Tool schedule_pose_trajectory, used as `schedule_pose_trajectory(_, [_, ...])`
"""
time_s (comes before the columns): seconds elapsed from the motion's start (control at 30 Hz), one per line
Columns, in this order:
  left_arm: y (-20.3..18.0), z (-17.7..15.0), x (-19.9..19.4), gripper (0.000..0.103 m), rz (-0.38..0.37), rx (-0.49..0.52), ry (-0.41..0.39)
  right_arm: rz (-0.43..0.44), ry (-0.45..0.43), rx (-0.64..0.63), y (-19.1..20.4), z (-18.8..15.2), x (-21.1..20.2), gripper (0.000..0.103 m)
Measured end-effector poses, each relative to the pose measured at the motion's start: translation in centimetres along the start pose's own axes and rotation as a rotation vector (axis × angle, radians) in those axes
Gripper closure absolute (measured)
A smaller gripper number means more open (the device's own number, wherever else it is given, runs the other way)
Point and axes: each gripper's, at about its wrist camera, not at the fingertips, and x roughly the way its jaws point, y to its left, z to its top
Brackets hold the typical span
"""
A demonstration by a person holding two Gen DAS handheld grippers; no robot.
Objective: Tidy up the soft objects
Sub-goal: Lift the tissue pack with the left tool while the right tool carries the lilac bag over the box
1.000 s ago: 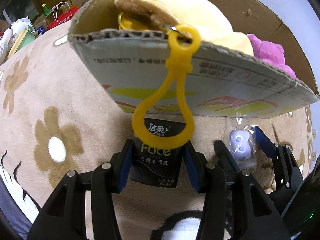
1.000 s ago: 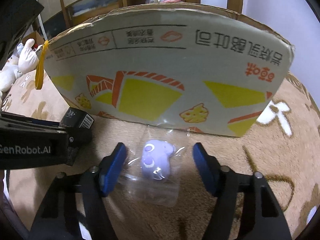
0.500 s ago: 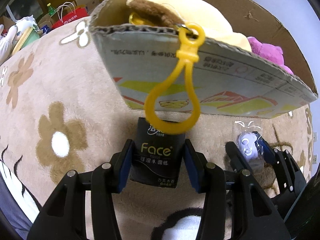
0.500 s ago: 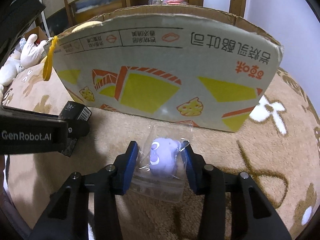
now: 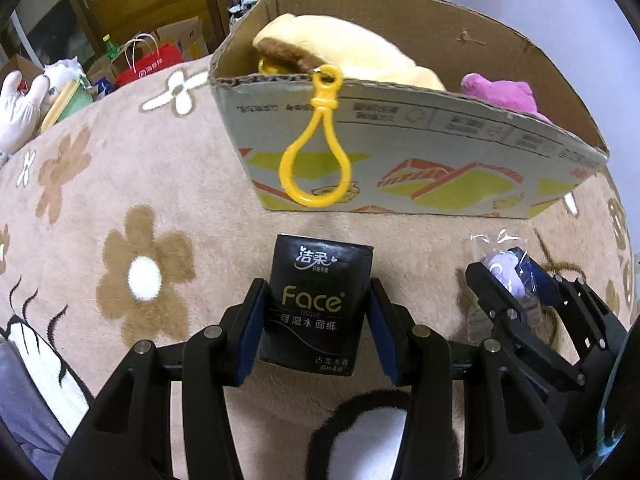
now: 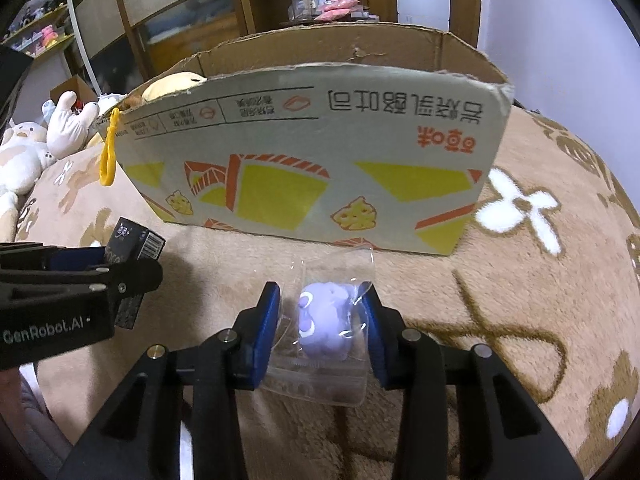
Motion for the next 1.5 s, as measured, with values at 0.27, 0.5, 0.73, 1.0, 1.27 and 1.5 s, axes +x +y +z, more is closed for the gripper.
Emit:
schedule_pose_trajectory(0.27, [-1.6,-1.7,-2.0,0.055,0.01,-0.004,-0.028,0.007,-0.018,0.016,-0.8,0.0,-1.4,0.061])
schedule_pose_trajectory(0.5, [-1.6,-2.4,-3.7,0.056,0.022,-0.022,-0.064,0.009,-0.036,0.039,-1.7,-0.1,-2.6,0.061])
schedule_pose_trajectory(0.73, [-2.0,-2.8,-5.4,0.056,0.032,-0.011,-0.105,0.014,-0.059,0.043,-1.4,0.1,-3.5,0.061])
schedule_pose_trajectory(1.0, [-1.8,-2.8,-9.1,0.056,0.019,-0.002,-0.233,0.018,-0.139,0.026,-1.4,0.6,-6.6,0.061])
schedule_pose_trajectory(1.27, [-1.3,-1.9,-12.4,0.056,0.004,0.01,-0.392,0.049,-0.221,0.054,-2.1,2.1,-9.4,0.061])
schedule_pose_trajectory(1.5, [-1.7,-1.2,-14.4,0.056,-0.008,0.026,-0.48,0.074,-0.292,0.047,-2.6,4.0,-11.0,0.061])
